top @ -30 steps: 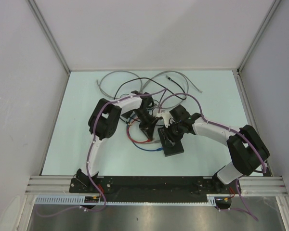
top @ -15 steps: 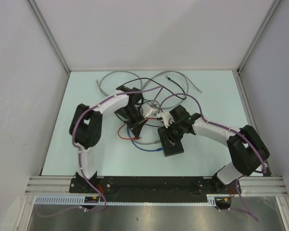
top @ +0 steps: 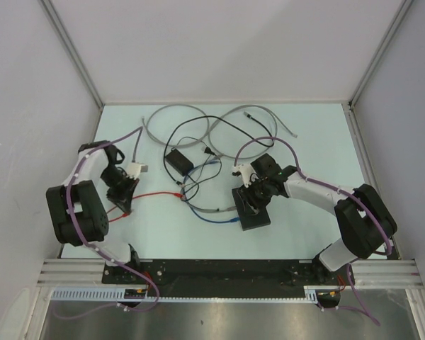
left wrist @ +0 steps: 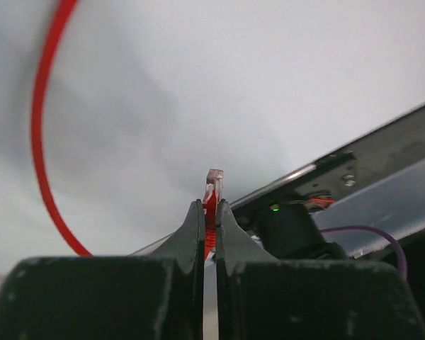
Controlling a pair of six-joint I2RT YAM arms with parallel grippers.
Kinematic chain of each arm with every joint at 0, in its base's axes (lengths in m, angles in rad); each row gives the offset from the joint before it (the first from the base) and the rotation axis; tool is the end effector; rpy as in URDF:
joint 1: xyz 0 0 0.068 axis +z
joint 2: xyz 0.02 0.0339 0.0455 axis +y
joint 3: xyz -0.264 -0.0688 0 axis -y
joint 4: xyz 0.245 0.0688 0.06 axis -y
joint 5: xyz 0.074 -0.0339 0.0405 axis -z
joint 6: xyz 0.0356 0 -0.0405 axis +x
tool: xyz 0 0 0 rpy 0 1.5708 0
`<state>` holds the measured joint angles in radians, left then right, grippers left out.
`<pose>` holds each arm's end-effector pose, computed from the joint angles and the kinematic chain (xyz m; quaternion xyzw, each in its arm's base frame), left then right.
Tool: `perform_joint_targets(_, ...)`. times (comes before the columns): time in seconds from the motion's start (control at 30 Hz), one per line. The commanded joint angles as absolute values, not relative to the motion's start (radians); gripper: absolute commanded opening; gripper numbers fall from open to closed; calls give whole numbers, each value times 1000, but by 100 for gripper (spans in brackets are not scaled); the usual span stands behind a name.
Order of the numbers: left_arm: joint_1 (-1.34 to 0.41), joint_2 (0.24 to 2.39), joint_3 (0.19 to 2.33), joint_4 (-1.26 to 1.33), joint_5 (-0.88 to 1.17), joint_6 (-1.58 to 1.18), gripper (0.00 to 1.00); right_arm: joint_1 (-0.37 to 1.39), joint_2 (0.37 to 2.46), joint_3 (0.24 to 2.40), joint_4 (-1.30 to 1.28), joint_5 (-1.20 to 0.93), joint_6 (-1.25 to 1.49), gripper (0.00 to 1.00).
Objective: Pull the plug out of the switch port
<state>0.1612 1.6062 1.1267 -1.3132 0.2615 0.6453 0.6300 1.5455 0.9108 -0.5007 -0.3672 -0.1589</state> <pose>0.2488 0.0311 0.2118 -0.2222 -0.9601 0.1623 0.0501 0.2279 0.1820 0.1832 -0.4053 0.8711 0.2229 0.1649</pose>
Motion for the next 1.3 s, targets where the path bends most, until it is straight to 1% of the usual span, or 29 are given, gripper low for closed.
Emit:
perform_joint_targets(0.0,229,1601,1109,-1185,3,572,0,632,1566,888,-523,-324,-187,45)
perform_joint_targets(0.1,226,1626,1117,-1115,-54,496,0,641,1566,888,-523,-322,-189,45)
perform_joint_targets(0.17,224,1637,1140,-1065,-57,436,4,643,1568,888,-525,-322,-189,45)
perform_joint_targets(0.2,218,1647,1144,-1049,-69,420,10,644,1565,888,-525,-322,-189,45)
perform_joint_targets(0.23,213,1658,1149,-1023,-75,390,12,643,1565,888,-525,-322,-189,45)
perform_joint_targets(0.27,209,1667,1149,-1017,-81,381,18,643,1563,888,-525,-322,-189,45)
perform_joint_targets(0.3,195,1680,1146,-1008,-100,373,30,641,1563,888,-525,-322,-189,45)
perform_joint_targets(0.37,181,1700,1141,-1005,-123,370,35,641,1559,888,-526,-322,-189,46)
perform_joint_targets(0.4,172,1700,1141,-1002,-120,368,40,640,1560,888,-525,-324,-189,46)
perform_joint_targets(0.43,166,1688,1149,-1008,-74,386,42,638,1559,888,-526,-324,-189,46)
perform_joint_targets(0.5,132,1664,1173,-1037,-40,397,49,637,1562,888,-523,-324,-189,46)
perform_joint_targets(0.57,83,1628,1235,-1064,29,400,53,637,1563,888,-523,-325,-189,47)
perform_joint_targets(0.7,9,1620,1405,-1185,139,379,66,638,1566,888,-525,-325,-190,47)
perform_joint_targets(0.83,-37,1684,1621,-1281,178,335,66,637,1563,888,-528,-322,-193,48)
perform_joint_targets(0.97,-69,1727,1755,-1281,406,327,66,626,1554,887,-528,-328,-198,49)
perform_joint_targets(1.0,-83,1739,1776,-1267,561,340,66,623,1554,887,-529,-331,-201,51)
perform_joint_targets(1.03,-97,1740,1784,-1243,631,350,66,614,1552,887,-531,-339,-204,54)
perform_joint_targets(1.13,-173,1747,1720,-1065,836,313,65,600,1543,885,-531,-356,-206,57)
perform_joint_targets(1.2,-228,1767,1681,-938,902,237,64,575,1536,885,-531,-364,-201,59)
perform_joint_targets(1.23,-260,1798,1648,-901,929,210,64,559,1534,885,-531,-367,-199,62)
perform_joint_targets(1.27,-279,1816,1637,-853,939,180,63,549,1531,885,-531,-371,-199,64)
